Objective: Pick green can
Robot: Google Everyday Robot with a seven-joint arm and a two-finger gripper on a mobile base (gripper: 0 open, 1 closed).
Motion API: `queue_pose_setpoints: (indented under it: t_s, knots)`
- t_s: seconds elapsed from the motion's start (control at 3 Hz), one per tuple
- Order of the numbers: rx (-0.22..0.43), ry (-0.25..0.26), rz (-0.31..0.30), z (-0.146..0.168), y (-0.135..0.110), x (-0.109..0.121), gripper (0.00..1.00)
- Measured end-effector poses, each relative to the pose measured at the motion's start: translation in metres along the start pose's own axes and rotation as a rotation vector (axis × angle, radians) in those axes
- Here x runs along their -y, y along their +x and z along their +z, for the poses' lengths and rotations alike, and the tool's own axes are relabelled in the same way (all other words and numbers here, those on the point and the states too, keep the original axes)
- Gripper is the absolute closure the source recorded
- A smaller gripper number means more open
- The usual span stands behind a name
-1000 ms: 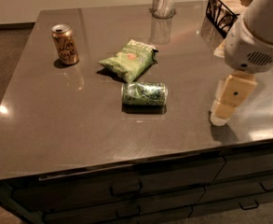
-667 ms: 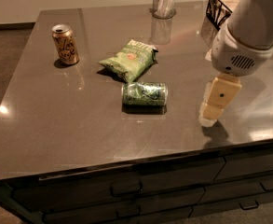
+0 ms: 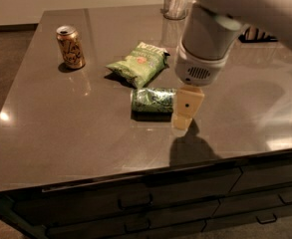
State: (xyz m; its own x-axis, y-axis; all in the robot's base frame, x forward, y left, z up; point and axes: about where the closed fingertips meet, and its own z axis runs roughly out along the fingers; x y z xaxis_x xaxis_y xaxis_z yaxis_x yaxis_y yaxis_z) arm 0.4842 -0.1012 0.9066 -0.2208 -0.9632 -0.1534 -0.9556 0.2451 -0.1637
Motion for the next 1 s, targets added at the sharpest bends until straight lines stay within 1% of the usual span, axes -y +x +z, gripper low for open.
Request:
queue_pose_setpoints:
  t_s: [0.33, 0.67, 1.0]
  knots:
    - [-0.038, -0.028, -0.044, 0.025, -0.028, 0.005, 0.0]
    - [-0.077, -0.076, -0.074, 0.052, -0.049, 0.014, 0.02]
    - [-0.086, -0.102, -0.075, 0.063, -0.055, 0.017, 0.23]
